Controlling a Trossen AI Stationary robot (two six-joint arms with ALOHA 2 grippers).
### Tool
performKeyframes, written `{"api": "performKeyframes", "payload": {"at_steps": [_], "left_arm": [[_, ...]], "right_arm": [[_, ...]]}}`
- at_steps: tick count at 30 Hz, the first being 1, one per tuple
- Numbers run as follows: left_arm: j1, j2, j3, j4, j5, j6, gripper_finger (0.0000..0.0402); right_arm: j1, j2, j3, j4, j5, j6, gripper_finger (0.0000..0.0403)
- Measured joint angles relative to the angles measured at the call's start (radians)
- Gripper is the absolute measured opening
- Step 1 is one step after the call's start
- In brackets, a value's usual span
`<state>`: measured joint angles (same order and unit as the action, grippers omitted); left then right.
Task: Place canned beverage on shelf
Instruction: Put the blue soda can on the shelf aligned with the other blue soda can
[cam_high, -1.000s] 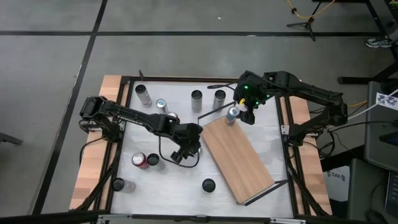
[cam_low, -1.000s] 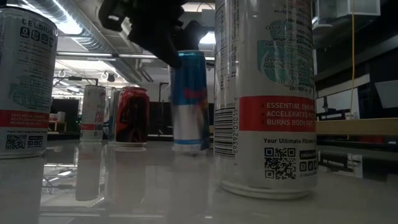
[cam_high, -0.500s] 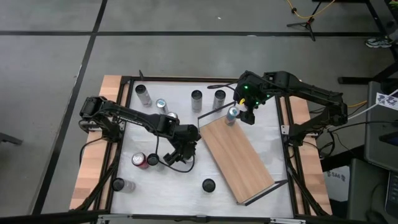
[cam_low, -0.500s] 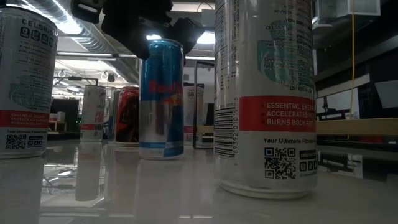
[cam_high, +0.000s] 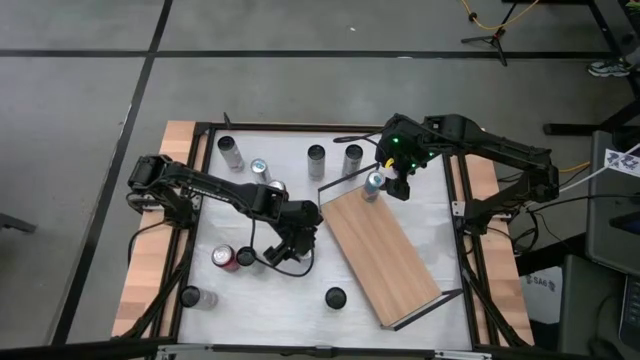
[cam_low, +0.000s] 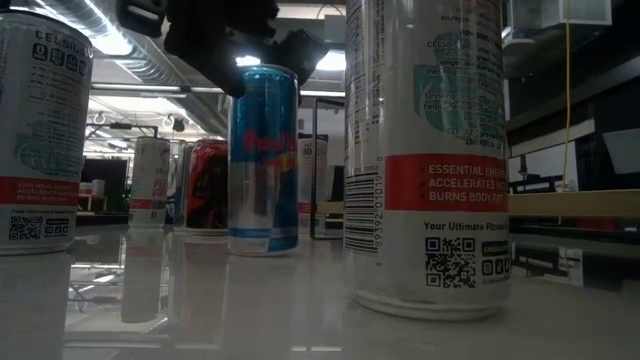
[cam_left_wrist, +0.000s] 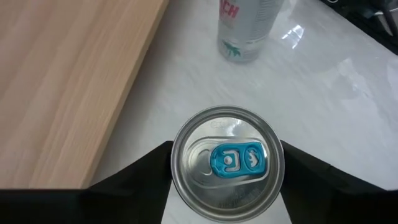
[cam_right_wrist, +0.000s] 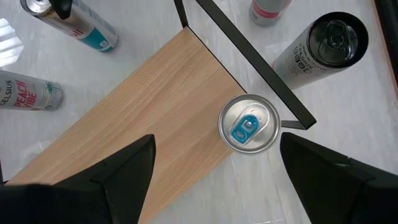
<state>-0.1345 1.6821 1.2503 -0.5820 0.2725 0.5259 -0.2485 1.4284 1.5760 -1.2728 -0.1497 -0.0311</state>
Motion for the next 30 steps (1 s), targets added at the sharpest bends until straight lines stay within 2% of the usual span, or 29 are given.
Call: {"api": "performKeyframes", "payload": {"at_steps": [11,20,24,30], "left_arm": [[0.0,0.0,0.0,0.0,-0.024,0.0,0.03],[-0.013,-0.006,0.0,0.022,-0.058,-0.008,0.0299],[-0.029,-0.015,0.001,0.026,-0.119,-0.068,0.03],[-0.057,-0.038,0.002,0.044,-0.135,-0.132,0.0299]], "right_arm": [[0.0,0.0,0.0,0.0,0.0,0.0,0.0335],[0.0,0.0,0.0,0.0,0.0,0.0,0.0335],[0.0,0.0,0.0,0.0,0.0,0.0,0.0335],[0.0,0.0,0.0,0.0,0.0,0.0,0.0335]]}}
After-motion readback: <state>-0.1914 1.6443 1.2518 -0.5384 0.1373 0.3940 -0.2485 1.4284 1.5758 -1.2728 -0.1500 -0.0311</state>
